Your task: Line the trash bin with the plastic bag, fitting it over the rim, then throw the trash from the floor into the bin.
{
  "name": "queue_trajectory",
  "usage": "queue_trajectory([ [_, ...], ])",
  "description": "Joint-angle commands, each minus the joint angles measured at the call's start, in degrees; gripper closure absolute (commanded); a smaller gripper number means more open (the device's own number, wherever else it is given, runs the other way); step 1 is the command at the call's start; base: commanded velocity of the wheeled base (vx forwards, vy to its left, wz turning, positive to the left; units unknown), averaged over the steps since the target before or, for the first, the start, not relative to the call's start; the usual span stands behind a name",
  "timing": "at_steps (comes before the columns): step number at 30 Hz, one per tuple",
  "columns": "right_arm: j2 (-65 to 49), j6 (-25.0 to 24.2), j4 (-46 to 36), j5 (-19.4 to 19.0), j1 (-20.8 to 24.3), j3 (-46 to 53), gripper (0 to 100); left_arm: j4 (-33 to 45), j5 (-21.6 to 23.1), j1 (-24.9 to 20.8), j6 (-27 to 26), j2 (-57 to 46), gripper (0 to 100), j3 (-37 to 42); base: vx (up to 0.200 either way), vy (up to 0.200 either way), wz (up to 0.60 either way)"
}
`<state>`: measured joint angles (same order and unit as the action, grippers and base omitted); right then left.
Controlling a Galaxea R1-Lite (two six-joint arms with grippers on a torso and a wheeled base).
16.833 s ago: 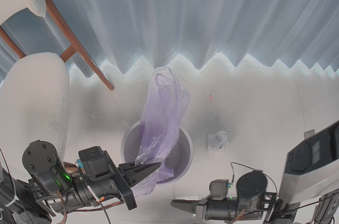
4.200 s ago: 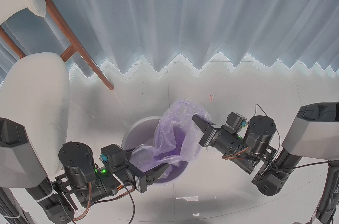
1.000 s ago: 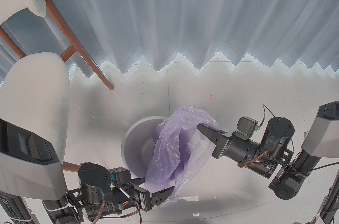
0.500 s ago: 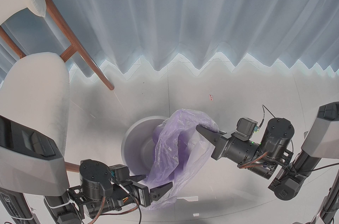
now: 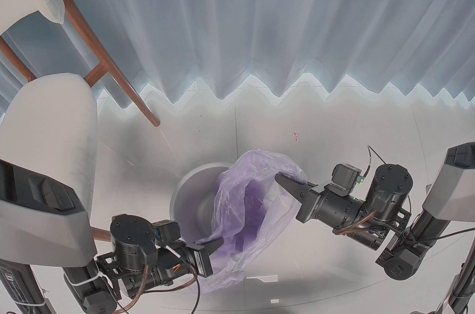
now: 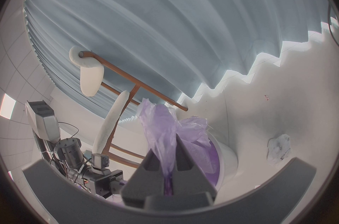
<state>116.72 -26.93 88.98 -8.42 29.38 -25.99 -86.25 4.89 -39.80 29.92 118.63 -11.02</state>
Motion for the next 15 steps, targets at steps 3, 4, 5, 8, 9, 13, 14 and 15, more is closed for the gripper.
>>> queue_trajectory([
  [3,0.6,-0.2,1.0,0.0,-0.4,-0.8,100,-0.1,0.9,3.1,3.9,-4.2,100,-4.5,0.0,0.0,0.0],
  [4,0.6,-0.2,1.0,0.0,-0.4,-0.9,100,0.0,0.9,3.2,4.1,-4.3,100,-4.6,0.0,0.0,0.0],
  [5,0.6,-0.2,1.0,0.0,-0.4,-0.9,100,0.0,0.9,3.2,4.1,-4.3,100,-4.6,0.0,0.0,0.0],
  [8,0.9,-1.7,0.9,0.0,-0.7,-3.6,100,-0.1,3.3,5.2,8.0,-8.4,100,-8.1,0.0,0.0,0.0],
  [9,1.1,-2.5,0.9,0.0,-0.7,-4.1,100,0.0,3.8,5.8,8.5,-9.4,100,-8.8,0.0,0.0,0.0],
  [13,1.0,-4.7,0.9,0.0,-0.7,-4.3,100,0.0,5.9,7.4,9.4,-11.5,100,-9.4,0.0,0.0,0.0],
  [14,1.1,-5.2,0.9,0.0,-0.7,-4.3,100,-0.1,7.8,8.0,10.7,-12.3,100,-9.6,0.0,0.0,0.0],
  [15,1.1,-5.2,0.9,-0.1,-0.7,-4.4,100,-0.1,8.4,8.3,11.5,-12.4,100,-9.9,0.0,0.0,0.0],
])
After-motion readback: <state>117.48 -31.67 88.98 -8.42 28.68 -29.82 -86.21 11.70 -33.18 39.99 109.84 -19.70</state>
